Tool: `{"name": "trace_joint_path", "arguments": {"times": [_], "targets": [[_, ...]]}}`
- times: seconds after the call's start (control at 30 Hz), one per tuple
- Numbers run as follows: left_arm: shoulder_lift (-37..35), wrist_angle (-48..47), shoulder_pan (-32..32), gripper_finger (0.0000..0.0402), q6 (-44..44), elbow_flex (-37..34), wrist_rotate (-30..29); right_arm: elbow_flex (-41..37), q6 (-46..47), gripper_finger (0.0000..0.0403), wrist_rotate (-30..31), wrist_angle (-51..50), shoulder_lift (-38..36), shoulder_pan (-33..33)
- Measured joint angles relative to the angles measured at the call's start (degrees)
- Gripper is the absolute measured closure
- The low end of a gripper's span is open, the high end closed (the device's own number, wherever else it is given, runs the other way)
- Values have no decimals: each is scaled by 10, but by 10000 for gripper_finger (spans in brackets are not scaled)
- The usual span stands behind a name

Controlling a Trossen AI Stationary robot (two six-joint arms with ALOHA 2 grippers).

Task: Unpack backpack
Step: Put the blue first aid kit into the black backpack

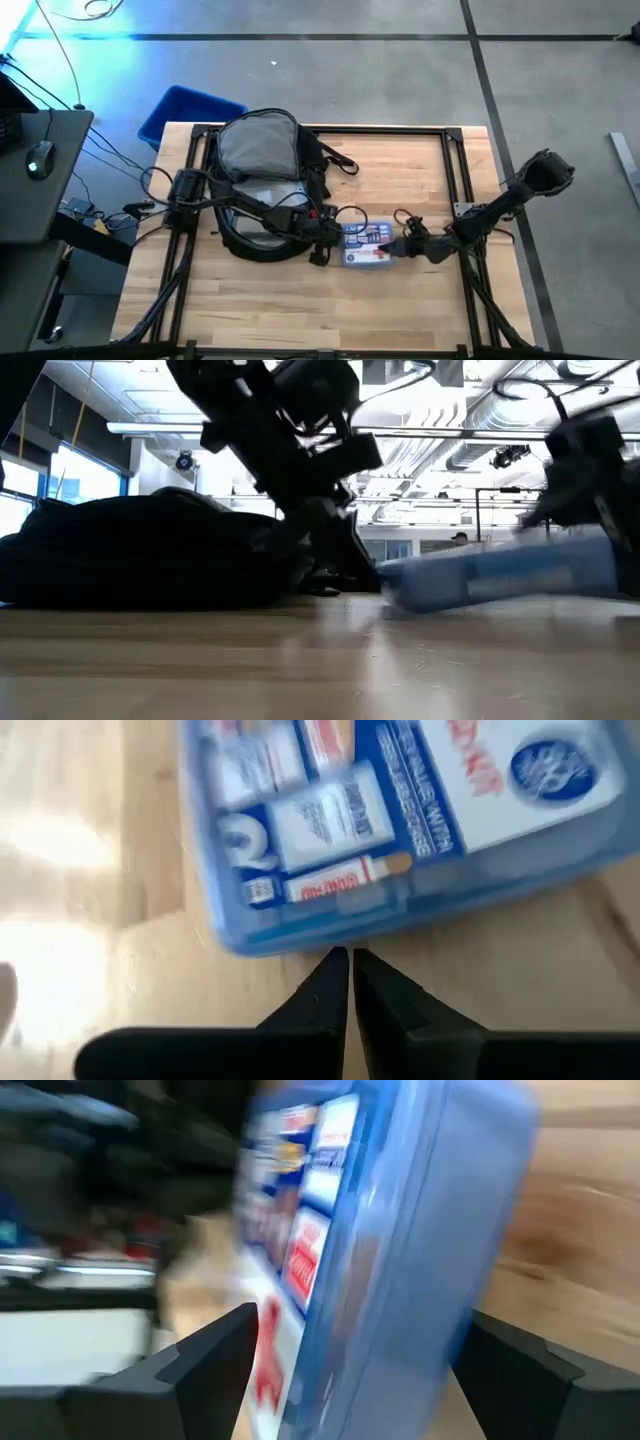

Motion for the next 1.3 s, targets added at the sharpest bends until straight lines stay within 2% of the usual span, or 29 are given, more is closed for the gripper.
{"name": "trace_joint_path", "arguments": {"times": [0.17, 0.37, 0.47, 0.6, 0.73, 0.87, 1.0, 1.07, 1.2, 1.3], "targets": [[11, 33, 2, 402, -4, -1, 42, 0, 2, 107, -3, 6, 7, -7], [28, 76, 2, 402, -5, -1, 47, -1, -42, 107, -2, 69, 10, -15], [29, 79, 3, 402, -9, -1, 27, -1, -65, 114, 6, 97, 10, -15], [24, 68, -1, 402, -10, -1, -31, -1, -78, 163, 2, 98, 10, -15], [-7, 44, -16, 402, -14, -1, -97, 0, -98, 255, 17, 116, 9, -15], [-62, -19, -35, 402, -15, -1, -178, -1, -154, 261, 33, 152, 7, -15], [-137, -102, -61, 402, -29, 0, -274, -1, -235, 261, 49, 245, 5, -19], [-179, -161, -75, 402, -45, 0, -308, -1, -281, 261, 39, 293, 6, -31], [-261, -306, -80, 401, -88, 0, -323, 9, -353, 261, -15, 326, 6, -73], [-297, -413, -39, 392, -115, 0, -324, 31, -399, 261, -70, 306, 6, -114]]}}
